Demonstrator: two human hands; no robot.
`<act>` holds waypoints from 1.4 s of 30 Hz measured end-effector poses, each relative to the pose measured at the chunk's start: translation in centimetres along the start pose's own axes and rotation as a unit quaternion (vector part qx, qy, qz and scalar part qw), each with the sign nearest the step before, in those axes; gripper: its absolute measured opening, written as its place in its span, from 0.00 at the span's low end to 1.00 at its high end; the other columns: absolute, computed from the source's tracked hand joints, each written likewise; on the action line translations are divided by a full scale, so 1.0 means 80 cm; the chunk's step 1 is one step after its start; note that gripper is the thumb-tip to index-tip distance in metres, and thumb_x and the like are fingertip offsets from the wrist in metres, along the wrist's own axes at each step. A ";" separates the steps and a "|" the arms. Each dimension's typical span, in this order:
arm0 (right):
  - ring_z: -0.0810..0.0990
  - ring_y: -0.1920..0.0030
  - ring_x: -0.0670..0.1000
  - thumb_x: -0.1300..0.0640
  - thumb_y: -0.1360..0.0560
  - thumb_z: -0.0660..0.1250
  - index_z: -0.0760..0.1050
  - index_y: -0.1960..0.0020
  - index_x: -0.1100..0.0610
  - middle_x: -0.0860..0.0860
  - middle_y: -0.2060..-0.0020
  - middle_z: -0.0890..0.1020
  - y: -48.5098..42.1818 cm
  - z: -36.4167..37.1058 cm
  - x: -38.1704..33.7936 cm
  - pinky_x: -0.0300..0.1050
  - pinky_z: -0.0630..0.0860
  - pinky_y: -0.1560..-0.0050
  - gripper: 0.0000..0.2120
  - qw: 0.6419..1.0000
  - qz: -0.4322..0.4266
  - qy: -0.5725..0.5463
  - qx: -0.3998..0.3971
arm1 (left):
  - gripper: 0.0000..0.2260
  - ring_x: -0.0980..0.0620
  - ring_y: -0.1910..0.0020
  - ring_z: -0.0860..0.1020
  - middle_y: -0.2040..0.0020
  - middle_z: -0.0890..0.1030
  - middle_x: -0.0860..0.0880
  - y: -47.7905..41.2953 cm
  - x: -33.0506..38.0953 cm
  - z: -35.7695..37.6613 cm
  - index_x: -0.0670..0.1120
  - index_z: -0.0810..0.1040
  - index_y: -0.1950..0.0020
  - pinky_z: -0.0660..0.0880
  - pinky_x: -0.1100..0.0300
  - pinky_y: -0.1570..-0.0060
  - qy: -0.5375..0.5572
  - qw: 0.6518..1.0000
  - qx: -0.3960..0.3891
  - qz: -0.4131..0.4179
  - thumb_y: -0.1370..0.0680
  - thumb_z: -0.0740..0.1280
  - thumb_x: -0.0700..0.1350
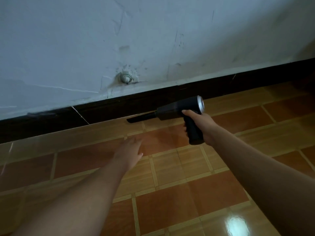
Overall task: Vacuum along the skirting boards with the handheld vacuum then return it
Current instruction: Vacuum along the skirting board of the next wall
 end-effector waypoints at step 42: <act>0.77 0.70 0.50 0.55 0.26 0.67 0.72 0.49 0.59 0.54 0.67 0.78 -0.023 -0.110 0.032 0.43 0.74 0.67 0.10 0.992 -0.024 -0.098 0.070 | 0.20 0.42 0.31 0.65 0.32 0.69 0.40 -0.020 0.026 0.052 0.41 0.65 0.29 0.63 0.52 0.32 -0.193 0.977 -0.029 -0.080 0.20 0.57 0.45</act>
Point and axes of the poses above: each hand's wrist, its own y-axis away from the middle knuckle, its own z-axis out of the palm, x = y × z, the point moved 6 cm from there along -y, towards the middle knuckle
